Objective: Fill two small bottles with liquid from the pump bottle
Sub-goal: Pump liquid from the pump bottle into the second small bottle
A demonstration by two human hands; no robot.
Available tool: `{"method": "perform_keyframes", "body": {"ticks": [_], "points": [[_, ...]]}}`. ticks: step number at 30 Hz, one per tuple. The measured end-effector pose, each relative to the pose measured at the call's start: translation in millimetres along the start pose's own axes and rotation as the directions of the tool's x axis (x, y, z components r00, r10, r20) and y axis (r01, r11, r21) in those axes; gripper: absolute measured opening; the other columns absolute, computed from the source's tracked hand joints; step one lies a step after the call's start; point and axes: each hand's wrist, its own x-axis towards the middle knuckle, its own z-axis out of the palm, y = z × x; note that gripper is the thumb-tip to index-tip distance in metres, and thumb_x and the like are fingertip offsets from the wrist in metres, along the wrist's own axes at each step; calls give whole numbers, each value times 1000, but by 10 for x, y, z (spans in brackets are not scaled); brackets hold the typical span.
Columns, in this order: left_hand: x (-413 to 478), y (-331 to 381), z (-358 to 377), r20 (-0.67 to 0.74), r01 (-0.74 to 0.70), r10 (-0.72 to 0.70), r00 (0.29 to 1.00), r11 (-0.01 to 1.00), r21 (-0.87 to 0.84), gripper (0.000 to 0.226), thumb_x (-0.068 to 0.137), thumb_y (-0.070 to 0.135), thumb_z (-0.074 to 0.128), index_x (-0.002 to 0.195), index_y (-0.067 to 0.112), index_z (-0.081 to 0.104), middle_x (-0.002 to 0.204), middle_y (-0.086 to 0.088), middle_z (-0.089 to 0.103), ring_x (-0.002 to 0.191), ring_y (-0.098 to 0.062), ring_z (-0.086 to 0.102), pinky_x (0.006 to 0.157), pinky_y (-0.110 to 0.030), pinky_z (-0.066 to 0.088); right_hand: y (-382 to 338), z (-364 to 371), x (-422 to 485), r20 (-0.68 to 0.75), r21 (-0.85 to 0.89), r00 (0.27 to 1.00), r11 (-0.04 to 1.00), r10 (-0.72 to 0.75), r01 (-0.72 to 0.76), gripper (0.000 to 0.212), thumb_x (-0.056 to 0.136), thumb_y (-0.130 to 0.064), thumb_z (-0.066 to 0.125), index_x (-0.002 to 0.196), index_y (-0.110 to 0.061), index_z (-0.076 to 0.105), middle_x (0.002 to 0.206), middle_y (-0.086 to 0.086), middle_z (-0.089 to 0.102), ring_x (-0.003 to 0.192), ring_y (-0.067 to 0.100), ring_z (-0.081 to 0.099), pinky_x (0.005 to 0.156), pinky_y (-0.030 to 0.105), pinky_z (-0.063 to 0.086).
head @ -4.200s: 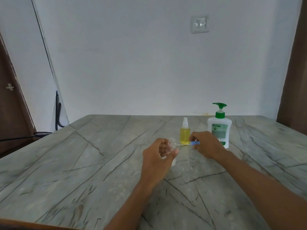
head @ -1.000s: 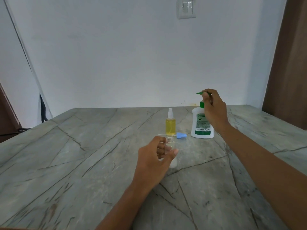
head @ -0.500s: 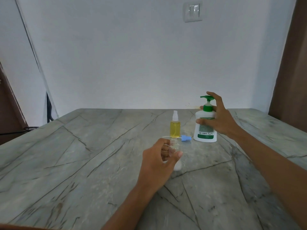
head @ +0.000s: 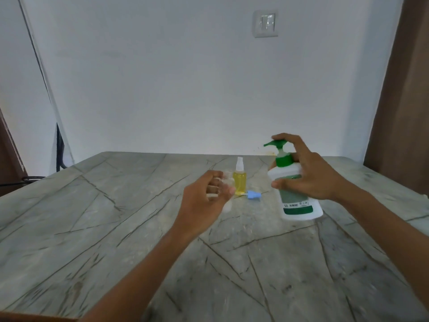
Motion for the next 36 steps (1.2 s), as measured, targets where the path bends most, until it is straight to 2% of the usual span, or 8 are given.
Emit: {"method": "perform_keyframes", "body": {"ticks": [6, 10, 16, 21, 25, 30, 33, 36], "points": [[121, -150, 98, 39, -41, 41, 998, 999, 18, 28, 85, 35, 69, 111, 30, 59, 95, 14, 66, 85, -1, 65, 74, -19, 56, -231, 59, -64, 94, -96, 991, 990, -97, 106, 91, 69, -24, 86, 139, -43, 32, 97, -11, 71, 78, 6, 67, 69, 14, 51], [76, -204, 173, 32, -55, 55, 998, 998, 0, 31, 85, 38, 67, 114, 36, 55, 98, 18, 63, 89, 3, 62, 74, -16, 55, -229, 149, -84, 105, -81, 986, 987, -130, 139, 87, 68, -20, 85, 139, -38, 36, 92, -12, 71, 75, 5, 67, 64, 12, 50], [56, -221, 143, 31, -60, 60, 998, 998, 6, 30, 86, 40, 66, 113, 35, 56, 98, 24, 60, 93, 9, 59, 71, -8, 51, -219, 205, -95, 138, -71, 983, 989, -119, 130, 84, 70, -16, 84, 135, -44, 37, 91, -10, 73, 72, 6, 69, 61, 12, 51], [71, -237, 119, 29, -61, 61, 998, 998, -1, 38, 85, 39, 68, 119, 23, 62, 105, 11, 66, 92, -4, 65, 77, -25, 58, -267, 263, -59, 160, -82, 978, 986, -133, 148, 84, 70, -18, 83, 134, -47, 37, 93, -18, 69, 76, 5, 68, 62, 9, 49], [77, -219, 96, 19, -75, 75, 997, 997, 0, 34, 85, 39, 67, 117, 29, 61, 103, 16, 65, 92, 0, 63, 77, -21, 57, -297, 310, -17, 197, -82, 970, 983, -146, 164, 83, 73, -22, 82, 137, -46, 34, 94, -20, 66, 77, 4, 67, 62, 9, 49], [91, -232, 62, -3, -85, 85, 996, 996, 3, 27, 86, 39, 66, 111, 38, 57, 98, 22, 64, 91, 5, 62, 74, -15, 55, -347, 372, 32, 165, -90, 977, 984, -138, 154, 75, 80, -43, 75, 139, -49, 29, 90, -19, 67, 71, 0, 66, 56, 7, 46], [93, -238, 49, -13, -90, 91, 996, 996, 26, 27, 86, 40, 65, 111, 40, 56, 97, 26, 62, 92, 7, 61, 71, -9, 52, -349, 408, 29, 132, -61, 982, 987, -138, 147, 76, 78, -43, 77, 135, -54, 28, 93, -14, 71, 71, 5, 69, 57, 12, 52], [91, -257, 37, -15, -90, 91, 996, 995, 37, 31, 86, 41, 65, 116, 34, 59, 101, 21, 64, 92, 3, 63, 74, -16, 55, -342, 430, 14, 93, -55, 986, 988, -137, 143, 73, 77, -40, 79, 133, -54, 34, 91, -10, 72, 66, 2, 66, 56, 9, 46]]}}
